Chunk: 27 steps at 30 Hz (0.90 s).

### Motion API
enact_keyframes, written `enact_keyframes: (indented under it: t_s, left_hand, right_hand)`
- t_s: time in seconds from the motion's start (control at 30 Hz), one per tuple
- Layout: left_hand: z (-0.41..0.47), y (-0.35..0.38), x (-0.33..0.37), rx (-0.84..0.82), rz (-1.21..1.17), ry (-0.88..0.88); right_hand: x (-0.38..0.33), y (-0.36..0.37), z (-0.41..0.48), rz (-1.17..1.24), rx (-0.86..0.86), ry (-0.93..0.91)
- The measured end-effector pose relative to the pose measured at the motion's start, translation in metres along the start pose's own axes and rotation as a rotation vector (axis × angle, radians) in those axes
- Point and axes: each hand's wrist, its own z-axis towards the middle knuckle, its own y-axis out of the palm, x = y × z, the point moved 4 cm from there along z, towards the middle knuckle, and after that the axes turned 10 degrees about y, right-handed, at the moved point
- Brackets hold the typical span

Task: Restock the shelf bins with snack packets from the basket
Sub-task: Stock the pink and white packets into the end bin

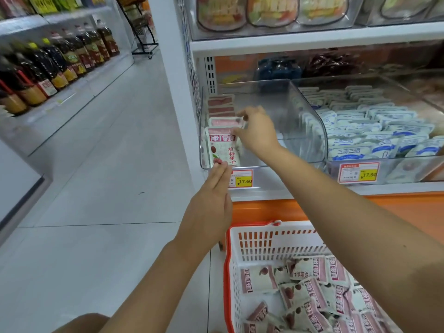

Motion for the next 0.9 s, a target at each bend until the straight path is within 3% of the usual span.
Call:
enact_keyframes:
  t_s: [0.2,0.33,0.4,0.53,0.6,0.67,0.77,0.9]
  left_hand:
    - [-0.015,0.007,0.017,0.103,-0.025,0.121]
    - [-0.025,0.049,0.01,-0.324,0.015,-0.023]
    - [-0.034,0.077,0.0,-0.533,-0.012,-0.079]
    - [-0.06,0.12,-0.025,-0.918,0.044,-0.173]
    - [-0.07,0.13,-0.032,-1.084,0.137,-0.17]
    - [-0.076,0.136,-0.036,-1.195,0.195,-0.15]
    - [-0.076,0.138,-0.039,-1.237,0.203,-0.14]
    - [-0.073,0.139,-0.037,-1.214,0.197,-0.113]
  right_hand:
    - [0.029,-0.042,-0.086,0.098,0.068,-0.342]
    - [0.094,-0.035,-0.137,-0.087,-0.068,-0.437]
    - [0.141,-0.023,-0.154,-0.195,-0.133,-0.325]
    - [0.261,0.012,-0.185,-0.338,-0.519,0.357]
    - [0.314,0.032,-0.221,-0.377,-0.661,0.564]
    - [0.346,0.047,-0.255,-0.317,-0.528,0.664]
    - [0.37,0.068,-0.285,-0.187,-0.379,0.782]
    - [0.372,0.081,-0.284,-0.352,-0.317,0.84]
